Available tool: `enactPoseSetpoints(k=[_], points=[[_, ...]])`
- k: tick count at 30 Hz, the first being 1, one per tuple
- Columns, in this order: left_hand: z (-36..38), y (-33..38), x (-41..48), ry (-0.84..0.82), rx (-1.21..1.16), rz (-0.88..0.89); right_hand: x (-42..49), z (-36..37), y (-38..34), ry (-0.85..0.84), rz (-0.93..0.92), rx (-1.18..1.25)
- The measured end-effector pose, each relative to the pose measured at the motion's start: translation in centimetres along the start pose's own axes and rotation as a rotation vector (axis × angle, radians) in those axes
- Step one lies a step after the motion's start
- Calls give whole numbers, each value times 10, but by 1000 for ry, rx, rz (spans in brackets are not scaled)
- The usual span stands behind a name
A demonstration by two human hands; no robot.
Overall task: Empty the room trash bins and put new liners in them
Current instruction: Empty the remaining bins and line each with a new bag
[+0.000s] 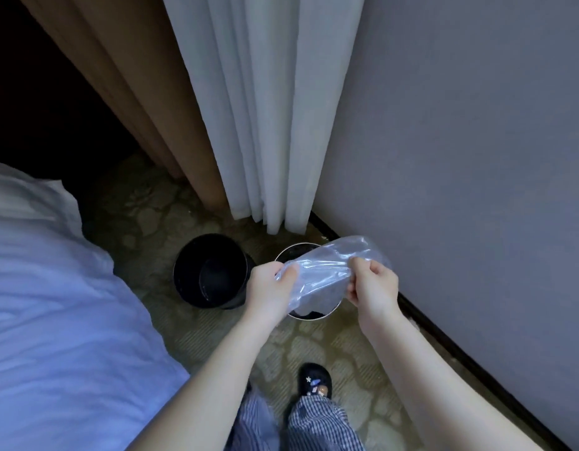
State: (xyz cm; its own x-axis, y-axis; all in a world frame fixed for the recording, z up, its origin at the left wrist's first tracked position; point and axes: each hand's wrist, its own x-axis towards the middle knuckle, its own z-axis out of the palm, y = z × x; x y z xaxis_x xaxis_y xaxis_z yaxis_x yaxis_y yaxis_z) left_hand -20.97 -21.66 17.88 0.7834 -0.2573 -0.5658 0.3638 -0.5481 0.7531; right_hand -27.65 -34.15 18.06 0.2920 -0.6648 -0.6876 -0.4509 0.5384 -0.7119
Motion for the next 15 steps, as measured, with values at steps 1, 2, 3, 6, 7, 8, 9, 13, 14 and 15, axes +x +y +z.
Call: enactPoseSetpoints(k=[1,2,3,6,7,8,9,13,14,15], points=[[-3,0,8,-4,12,5,0,7,-1,3,17,43],[-7,1,16,-8,21,6,-1,14,-2,3,31,82],[-10,1,24,-7,26,-8,-3,21,-2,-2,42,105],[-20,5,47,-14,-26,-44,-8,43,-7,11,20,118],[-24,7,54,-31,-36,-38,-11,51,-9,17,-1,127],[-29,12,60,-55,-28,-31,-14,60,-13,22,-25,148],[-34,15,67,-94,-9,-17,-14,71,-15,25,-54,172],[-59,15,93,-236,-35,11,-21,125,-11,31,-123,90],[-63,15,91,-249,-54,15,-24,131,-11,21,-147,39],[-68,14,93,-257,-52,33,-27,140,-9,17,-193,-20]])
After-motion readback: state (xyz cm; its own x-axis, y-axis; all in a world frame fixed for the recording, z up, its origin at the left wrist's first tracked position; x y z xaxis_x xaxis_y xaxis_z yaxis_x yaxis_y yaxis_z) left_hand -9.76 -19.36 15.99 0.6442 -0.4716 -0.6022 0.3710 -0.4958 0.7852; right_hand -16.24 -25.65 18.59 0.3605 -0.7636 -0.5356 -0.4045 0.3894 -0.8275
